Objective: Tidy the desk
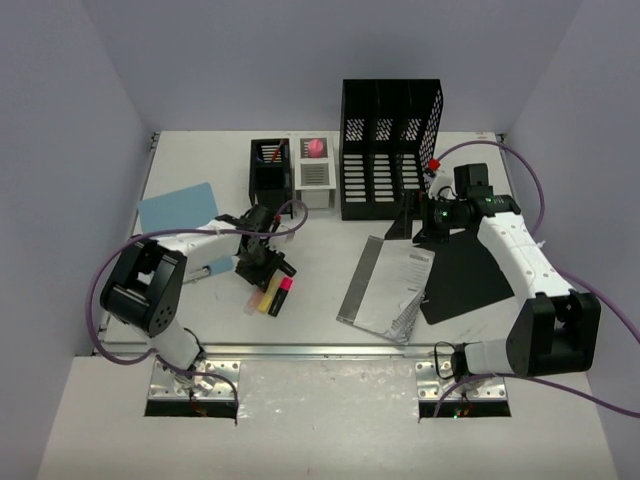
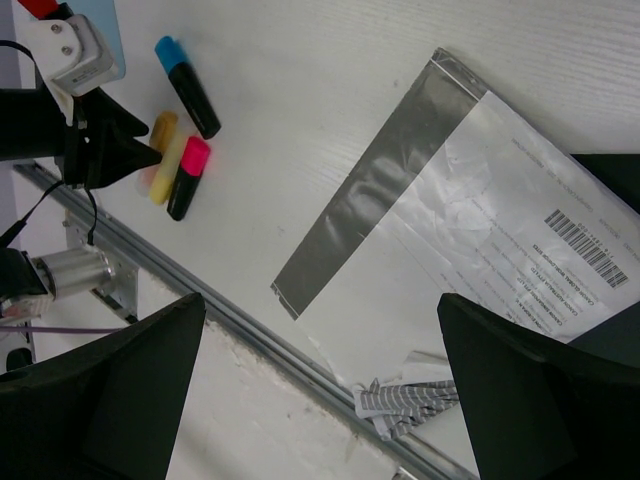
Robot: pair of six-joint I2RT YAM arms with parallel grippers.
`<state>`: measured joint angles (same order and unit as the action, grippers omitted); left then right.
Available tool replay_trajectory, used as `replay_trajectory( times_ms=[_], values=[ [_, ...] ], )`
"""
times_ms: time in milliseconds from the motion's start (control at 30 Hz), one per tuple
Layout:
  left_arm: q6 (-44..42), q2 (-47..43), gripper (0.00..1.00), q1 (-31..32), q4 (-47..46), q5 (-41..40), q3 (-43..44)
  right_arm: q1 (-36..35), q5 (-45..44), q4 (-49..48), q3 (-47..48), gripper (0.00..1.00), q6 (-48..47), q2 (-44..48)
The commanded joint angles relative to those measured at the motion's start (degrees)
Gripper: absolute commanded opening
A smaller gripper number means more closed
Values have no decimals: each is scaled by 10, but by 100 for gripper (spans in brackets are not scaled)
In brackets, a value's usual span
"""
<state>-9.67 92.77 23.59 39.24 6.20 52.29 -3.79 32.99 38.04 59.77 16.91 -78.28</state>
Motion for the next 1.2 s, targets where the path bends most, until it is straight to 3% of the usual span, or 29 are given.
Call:
replay_trajectory(
  times_ms=[0, 367, 500, 633, 800, 900, 967, 1167],
  values=[
    [12, 10, 38, 1, -20, -8, 26, -1, 0, -8, 3, 99, -3, 2],
    [21, 68, 34, 10, -58, -42, 42, -1, 0, -4, 6, 99, -5, -2],
    [25, 75, 18, 10, -53, -35, 39, -1, -6, -2, 5, 99, -5, 1],
    [15, 18, 1, 10, -43, -32, 36, -1, -6, -2, 4, 99, -6, 8],
    [7, -113, 0, 9, -44, 35, 76, -1, 1, -4, 6, 99, -2, 10],
    [19, -215, 0, -16, -83, 91, 105, -1, 4, -5, 8, 99, 1, 10],
    [34, -250, 0, -35, -158, 122, 100, -1, 3, -7, 8, 99, 1, 9],
    [21, -306, 0, -50, -461, 44, 19, -1, 5, -8, 12, 99, 3, 2]
  ],
)
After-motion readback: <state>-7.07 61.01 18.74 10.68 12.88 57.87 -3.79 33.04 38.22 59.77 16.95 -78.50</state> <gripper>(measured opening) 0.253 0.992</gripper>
